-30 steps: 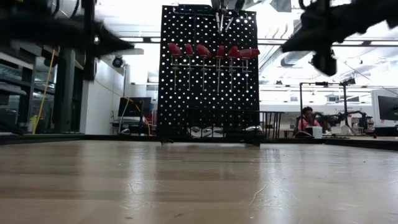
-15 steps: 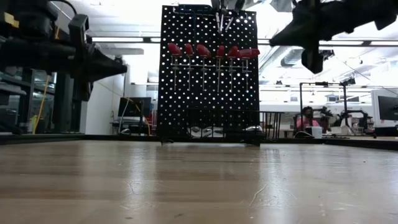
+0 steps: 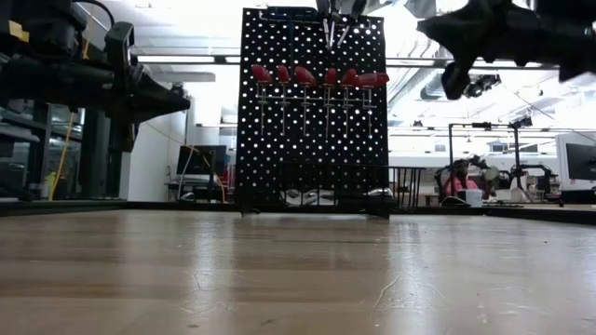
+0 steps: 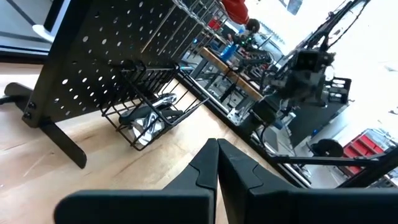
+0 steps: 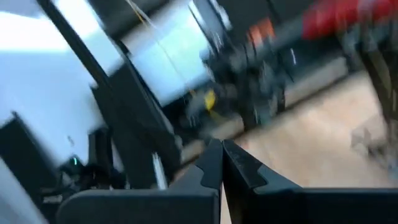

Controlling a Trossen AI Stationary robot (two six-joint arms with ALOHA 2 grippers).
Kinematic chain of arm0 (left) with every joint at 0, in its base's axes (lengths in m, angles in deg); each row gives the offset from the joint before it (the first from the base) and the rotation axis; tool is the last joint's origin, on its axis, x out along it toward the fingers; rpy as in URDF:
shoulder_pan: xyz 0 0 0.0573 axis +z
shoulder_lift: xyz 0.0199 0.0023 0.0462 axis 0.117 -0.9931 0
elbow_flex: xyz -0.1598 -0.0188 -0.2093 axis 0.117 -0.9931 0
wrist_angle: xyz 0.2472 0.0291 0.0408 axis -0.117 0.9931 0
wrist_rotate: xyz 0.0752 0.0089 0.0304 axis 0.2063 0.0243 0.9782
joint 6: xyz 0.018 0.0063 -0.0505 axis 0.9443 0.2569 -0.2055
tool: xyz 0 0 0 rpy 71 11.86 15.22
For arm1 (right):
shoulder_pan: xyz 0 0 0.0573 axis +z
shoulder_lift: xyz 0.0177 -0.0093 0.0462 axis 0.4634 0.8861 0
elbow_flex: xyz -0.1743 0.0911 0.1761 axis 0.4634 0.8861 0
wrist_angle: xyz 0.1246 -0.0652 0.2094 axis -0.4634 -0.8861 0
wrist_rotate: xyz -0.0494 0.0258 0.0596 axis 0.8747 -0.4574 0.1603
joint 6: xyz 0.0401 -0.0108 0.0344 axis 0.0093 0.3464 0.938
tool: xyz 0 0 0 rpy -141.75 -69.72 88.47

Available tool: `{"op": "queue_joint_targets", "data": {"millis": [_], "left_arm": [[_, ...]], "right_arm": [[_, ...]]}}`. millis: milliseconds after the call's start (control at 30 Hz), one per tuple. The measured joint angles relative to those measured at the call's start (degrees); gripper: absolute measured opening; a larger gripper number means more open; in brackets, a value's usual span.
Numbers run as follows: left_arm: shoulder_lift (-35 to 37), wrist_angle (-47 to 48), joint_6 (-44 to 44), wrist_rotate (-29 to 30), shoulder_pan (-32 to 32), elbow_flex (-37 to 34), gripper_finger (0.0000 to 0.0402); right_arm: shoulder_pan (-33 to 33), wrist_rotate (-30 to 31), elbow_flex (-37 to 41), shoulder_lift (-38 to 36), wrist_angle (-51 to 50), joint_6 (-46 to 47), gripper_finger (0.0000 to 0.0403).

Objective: Hang tools onto peg board
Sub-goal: Return to Home Position

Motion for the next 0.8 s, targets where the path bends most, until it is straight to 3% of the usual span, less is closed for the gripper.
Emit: {"op": "queue_joint_targets", "data": {"millis": [100, 367, 500, 633, 800], "left_arm": [[0.0, -0.1, 0.0, 0.0, 0.0, 0.0, 0.0001], [0.0, -0.1, 0.0, 0.0, 0.0, 0.0, 0.0001], [0.0, -0.1, 0.0, -0.1, 0.0, 0.0, 0.0001], [0.0, 0.0, 0.0, -0.1, 0.0, 0.0, 0.0001], [0.0, 0.0, 0.0, -0.1, 0.0, 0.0, 0.0001]], "right_arm": [[-5.2, -4.2, 4.7, 0.0, 12.9, -4.1, 0.0000], [-14.6, -12.5, 14.5, -0.4, 22.4, -2.3, 0.0000], [-14.8, -14.8, 14.5, -0.5, 18.3, -6.0, 0.0000], [-14.9, -14.3, 14.5, -0.4, 7.4, -10.5, 0.0000], [-14.8, -14.8, 14.5, -0.3, -7.4, -9.0, 0.0000]]}}
